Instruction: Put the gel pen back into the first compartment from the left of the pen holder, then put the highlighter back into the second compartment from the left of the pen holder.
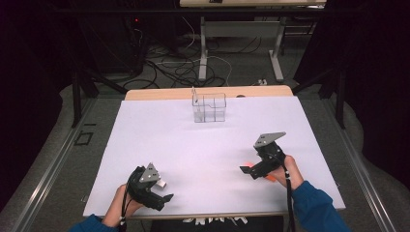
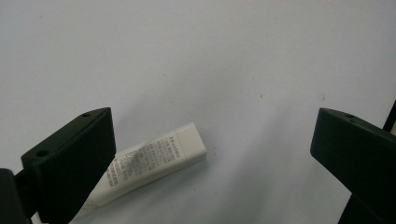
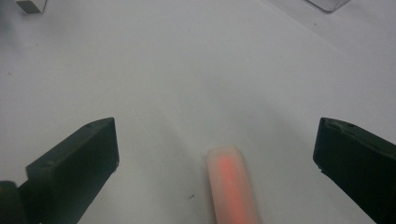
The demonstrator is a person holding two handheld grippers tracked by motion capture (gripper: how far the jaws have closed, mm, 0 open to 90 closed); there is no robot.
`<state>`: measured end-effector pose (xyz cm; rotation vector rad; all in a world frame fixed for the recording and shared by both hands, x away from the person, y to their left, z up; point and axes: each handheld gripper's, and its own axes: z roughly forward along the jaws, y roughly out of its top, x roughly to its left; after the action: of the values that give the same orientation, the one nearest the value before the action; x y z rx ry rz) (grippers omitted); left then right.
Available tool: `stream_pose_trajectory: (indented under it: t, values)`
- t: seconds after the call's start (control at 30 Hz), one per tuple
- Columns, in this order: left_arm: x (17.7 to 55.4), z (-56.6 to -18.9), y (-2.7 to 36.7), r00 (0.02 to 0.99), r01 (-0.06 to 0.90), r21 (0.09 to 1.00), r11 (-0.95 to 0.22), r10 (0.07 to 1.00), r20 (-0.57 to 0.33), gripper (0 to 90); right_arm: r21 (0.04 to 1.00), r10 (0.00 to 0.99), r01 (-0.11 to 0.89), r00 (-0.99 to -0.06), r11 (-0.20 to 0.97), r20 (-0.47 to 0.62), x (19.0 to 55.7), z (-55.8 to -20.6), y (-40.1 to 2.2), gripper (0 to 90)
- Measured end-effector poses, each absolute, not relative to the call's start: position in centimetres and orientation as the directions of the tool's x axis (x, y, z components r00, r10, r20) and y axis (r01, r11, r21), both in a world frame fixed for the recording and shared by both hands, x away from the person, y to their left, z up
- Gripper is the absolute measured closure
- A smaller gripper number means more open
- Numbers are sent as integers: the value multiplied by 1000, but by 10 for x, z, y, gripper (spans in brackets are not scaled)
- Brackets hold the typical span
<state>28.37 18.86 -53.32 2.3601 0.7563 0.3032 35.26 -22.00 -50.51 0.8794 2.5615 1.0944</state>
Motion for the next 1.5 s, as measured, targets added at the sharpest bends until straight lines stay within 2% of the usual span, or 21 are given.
stream_pose_trajectory:
  t: [0.7, 0.93, 1.03, 1.17, 1.27, 1.33, 1.37, 1.5]
  values:
    - [283, -534, 188, 804, 440, 638, -632, 593, 32, 2, 734, 666, 494, -742, 466, 76, 333, -509, -255, 0]
    - [284, -532, 189, 810, 439, 628, -642, 586, 34, 2, 754, 694, 492, -717, 435, 67, 327, -507, -265, 45]
    - [283, -533, 189, 808, 441, 631, -638, 588, 30, 2, 756, 699, 493, -712, 431, 66, 325, -505, -268, 99]
    - [283, -532, 189, 809, 438, 629, -642, 586, 35, 3, 757, 716, 502, -695, 419, 65, 322, -505, -272, 219]
    - [283, -532, 189, 810, 442, 626, -642, 586, 29, 3, 761, 719, 501, -691, 412, 66, 321, -507, -275, 329]
    - [284, -532, 189, 809, 442, 627, -642, 587, 30, 3, 748, 727, 512, -684, 422, 58, 319, -507, -276, 440]
    - [283, -534, 188, 804, 440, 638, -632, 594, 34, 2, 751, 729, 512, -682, 416, 61, 319, -508, -276, 451]
    - [283, -534, 188, 805, 439, 637, -633, 593, 35, 2, 746, 730, 514, -681, 424, 54, 317, -510, -278, 666]
